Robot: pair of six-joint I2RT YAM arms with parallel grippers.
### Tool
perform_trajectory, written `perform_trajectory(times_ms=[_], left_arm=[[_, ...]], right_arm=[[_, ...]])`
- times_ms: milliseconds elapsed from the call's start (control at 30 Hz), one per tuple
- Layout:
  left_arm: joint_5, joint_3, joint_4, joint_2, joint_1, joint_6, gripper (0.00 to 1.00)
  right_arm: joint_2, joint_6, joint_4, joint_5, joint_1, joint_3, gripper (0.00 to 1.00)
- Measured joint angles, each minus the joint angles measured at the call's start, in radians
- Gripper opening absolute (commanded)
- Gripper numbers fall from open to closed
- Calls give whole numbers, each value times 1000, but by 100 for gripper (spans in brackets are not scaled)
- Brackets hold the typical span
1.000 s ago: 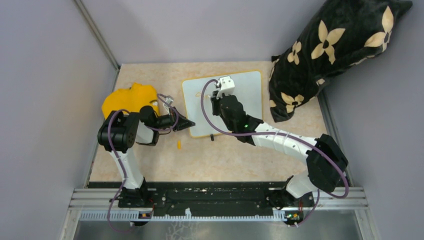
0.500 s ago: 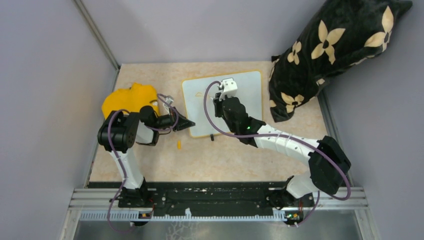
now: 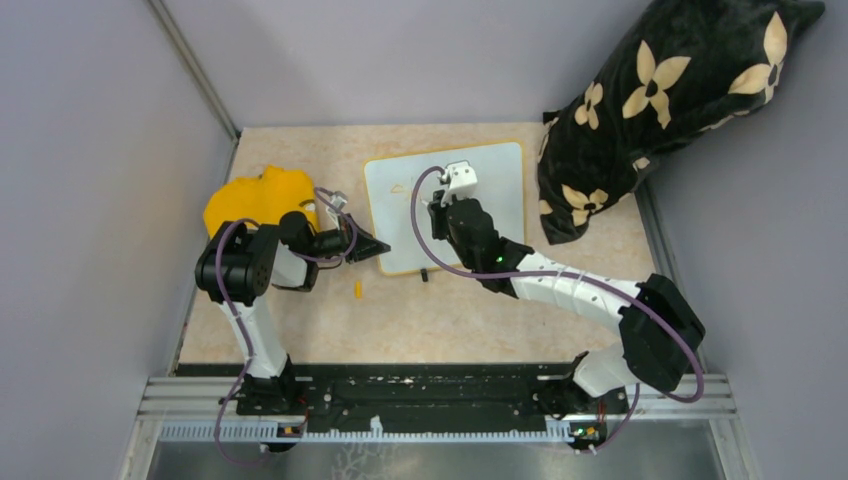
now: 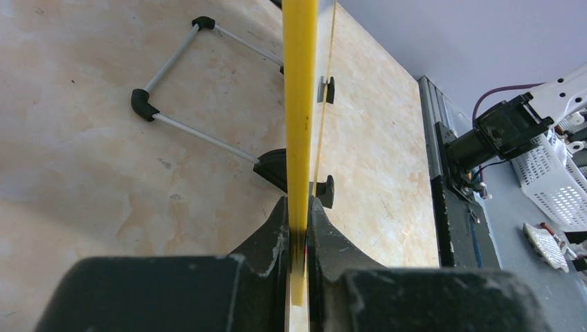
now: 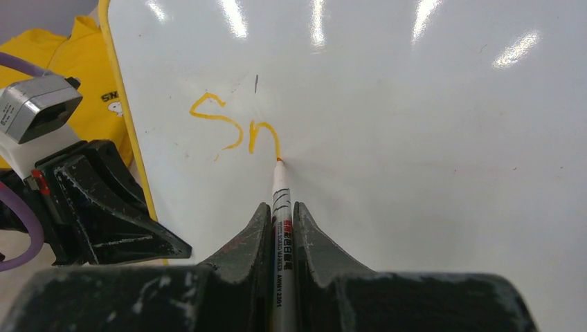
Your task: Write a sentence on the whiteboard
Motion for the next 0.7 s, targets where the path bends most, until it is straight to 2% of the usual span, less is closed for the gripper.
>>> perform_trajectory(times_ms=[700], left_arm=[[0,0,0,0,0,0,0]], right_arm=[[13,-10,-26,-5,-23,59,0]])
